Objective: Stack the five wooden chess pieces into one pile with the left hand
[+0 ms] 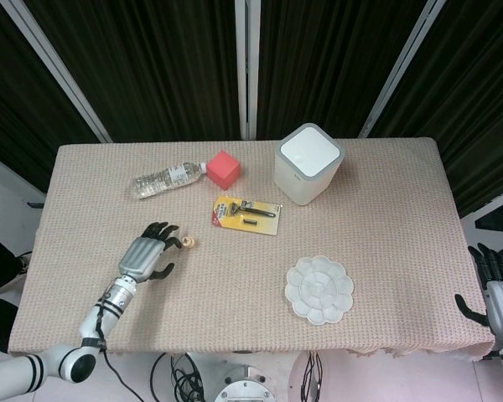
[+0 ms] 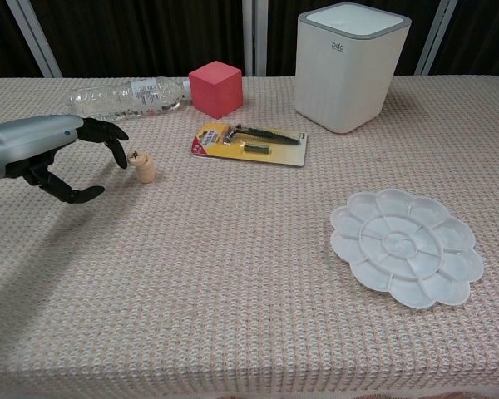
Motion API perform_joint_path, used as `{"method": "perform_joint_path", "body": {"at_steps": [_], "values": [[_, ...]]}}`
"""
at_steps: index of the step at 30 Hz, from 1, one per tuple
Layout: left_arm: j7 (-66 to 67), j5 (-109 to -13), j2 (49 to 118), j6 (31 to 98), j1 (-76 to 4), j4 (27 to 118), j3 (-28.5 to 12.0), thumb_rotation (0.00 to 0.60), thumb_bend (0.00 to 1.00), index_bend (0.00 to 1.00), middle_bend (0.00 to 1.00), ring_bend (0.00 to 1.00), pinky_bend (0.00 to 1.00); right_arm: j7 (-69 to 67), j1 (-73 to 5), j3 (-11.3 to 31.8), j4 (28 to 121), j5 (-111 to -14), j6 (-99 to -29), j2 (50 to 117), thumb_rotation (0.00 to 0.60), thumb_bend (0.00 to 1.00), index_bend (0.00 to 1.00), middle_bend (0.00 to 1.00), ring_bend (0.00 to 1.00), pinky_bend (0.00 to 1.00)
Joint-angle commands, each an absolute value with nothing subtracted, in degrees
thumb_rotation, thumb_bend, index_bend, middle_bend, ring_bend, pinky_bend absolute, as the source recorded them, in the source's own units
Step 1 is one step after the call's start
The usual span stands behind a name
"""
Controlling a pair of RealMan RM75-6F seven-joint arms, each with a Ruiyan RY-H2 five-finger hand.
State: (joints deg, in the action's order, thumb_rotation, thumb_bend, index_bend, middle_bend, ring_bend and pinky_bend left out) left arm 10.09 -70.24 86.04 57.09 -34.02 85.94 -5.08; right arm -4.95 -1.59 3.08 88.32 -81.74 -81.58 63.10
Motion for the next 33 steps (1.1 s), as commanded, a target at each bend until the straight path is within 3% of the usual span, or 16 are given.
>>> {"method": "perform_joint_path", "body": {"at_steps": [1,23,29,33], "values": [[10.39,-70.33,85.97,56.99,-34.17,86.14,-5.15,0.6,0.38,0.32,0.08,0.0,0.0,-4.94,-1.59,3.06,88.31,-81.69,-81.51,63.12,0.6,0.25,0.0,0.0,0.0,0.0],[11.85,-68.88,85.87,56.58,-34.47,86.67,-5.59,0.6,0.38,0.32,0.08,0.0,0.0,-5.43,-1.41,3.14,87.84,-81.5,-81.58,63.2,0.6,0.25,0.0,0.0,0.0,0.0],[9.21,-72.22,82.42,65.08,-29.45,88.14,-4.47,0.6,0.36,0.3,0.08,0.0,0.0,-5.45,-1.24,3.2,88.15,-81.8,-82.15,63.06,0.6,0.25,0.0,0.0,0.0,0.0],[4.03,-77.34,78.14,74.86,-22.75,87.77,-1.66,0.6,0.2,0.18,0.09,0.0,0.0,-5.03,-0.98,3.08,88.99,-82.45,-82.96,62.61,0.6,0.25,0.0,0.0,0.0,0.0]]}}
